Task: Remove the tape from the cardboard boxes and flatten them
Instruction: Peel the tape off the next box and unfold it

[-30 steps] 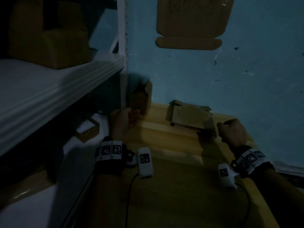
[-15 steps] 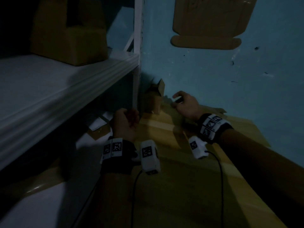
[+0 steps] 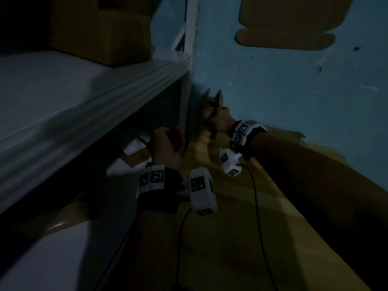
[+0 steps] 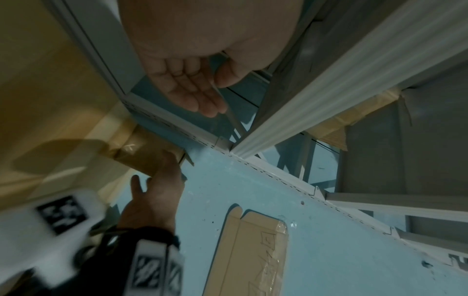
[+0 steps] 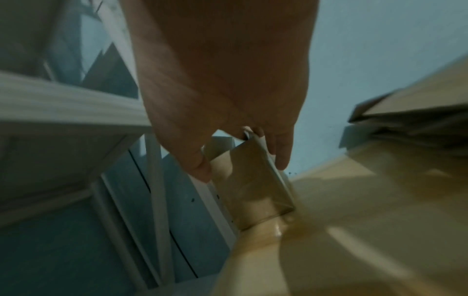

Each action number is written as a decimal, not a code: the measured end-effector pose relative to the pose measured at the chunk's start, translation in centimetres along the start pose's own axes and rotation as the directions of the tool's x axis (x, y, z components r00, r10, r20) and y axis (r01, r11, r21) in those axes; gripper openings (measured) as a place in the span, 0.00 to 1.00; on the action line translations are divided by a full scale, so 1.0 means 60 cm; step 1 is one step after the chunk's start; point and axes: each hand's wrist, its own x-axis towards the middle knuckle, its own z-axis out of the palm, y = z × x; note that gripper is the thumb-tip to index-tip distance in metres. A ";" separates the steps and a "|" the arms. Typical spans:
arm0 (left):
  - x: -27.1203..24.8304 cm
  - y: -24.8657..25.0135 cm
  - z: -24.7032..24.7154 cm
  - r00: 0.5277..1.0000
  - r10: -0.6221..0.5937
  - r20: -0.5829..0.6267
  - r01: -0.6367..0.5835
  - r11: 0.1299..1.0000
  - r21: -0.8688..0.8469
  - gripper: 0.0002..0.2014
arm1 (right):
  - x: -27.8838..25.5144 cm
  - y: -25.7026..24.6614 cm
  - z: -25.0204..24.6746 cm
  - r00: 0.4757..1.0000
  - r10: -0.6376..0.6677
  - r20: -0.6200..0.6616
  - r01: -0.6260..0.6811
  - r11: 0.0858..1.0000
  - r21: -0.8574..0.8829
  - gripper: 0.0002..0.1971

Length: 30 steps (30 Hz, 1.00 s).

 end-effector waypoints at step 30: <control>-0.092 -0.197 0.067 0.982 -0.142 0.126 0.046 0.820 0.571 0.12 | -0.512 0.253 -0.207 0.937 0.240 -0.254 0.048 0.632 0.773 0.24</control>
